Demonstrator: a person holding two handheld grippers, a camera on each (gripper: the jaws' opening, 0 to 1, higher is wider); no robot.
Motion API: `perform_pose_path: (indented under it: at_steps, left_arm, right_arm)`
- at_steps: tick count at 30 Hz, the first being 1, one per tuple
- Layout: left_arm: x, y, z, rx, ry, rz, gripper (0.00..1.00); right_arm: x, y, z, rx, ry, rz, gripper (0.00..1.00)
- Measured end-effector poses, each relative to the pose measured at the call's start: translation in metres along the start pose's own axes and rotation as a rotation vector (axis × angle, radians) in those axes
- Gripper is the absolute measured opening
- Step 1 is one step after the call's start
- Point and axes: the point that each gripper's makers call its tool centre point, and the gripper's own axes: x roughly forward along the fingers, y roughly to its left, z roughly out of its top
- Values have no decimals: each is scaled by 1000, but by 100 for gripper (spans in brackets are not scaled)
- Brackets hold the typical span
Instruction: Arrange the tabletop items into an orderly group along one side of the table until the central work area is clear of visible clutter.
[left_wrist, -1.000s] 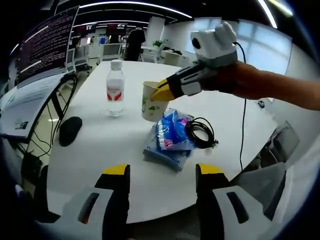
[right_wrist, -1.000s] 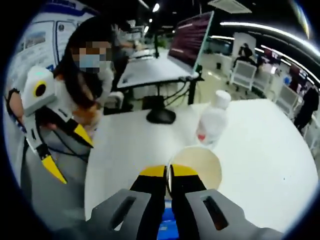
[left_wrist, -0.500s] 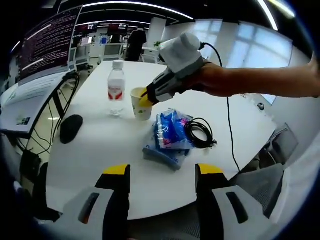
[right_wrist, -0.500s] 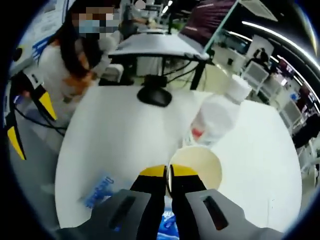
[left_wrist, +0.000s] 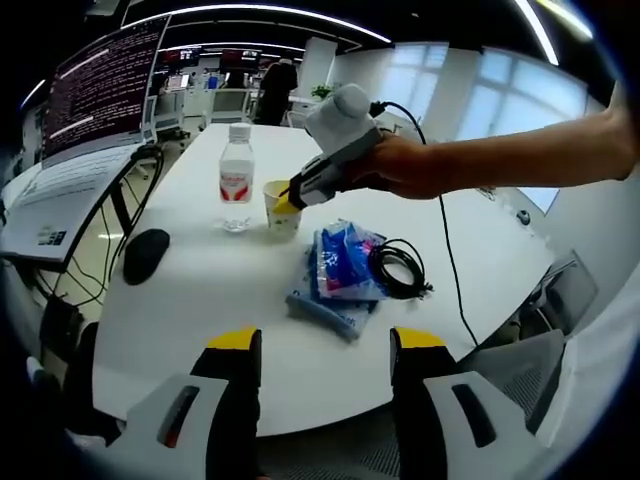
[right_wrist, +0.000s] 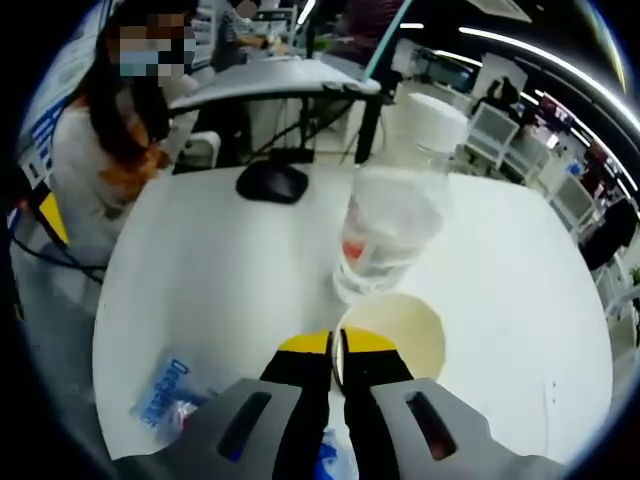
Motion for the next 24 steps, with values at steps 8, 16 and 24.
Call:
perform_pose_path:
  at_steps: [8, 16, 24]
  left_arm:
    - [-6, 5, 0, -14, -14, 23, 50]
    - [-10, 7, 0, -24, -26, 36, 51]
    - [-7, -1, 4, -5, -28, 16, 51]
  right_arm:
    - [6, -5, -1, 26, 7, -15, 1]
    - [-1, -5, -7, 65, 5, -44, 8]
    - [-19, 0, 5, 68, -48, -59, 9]
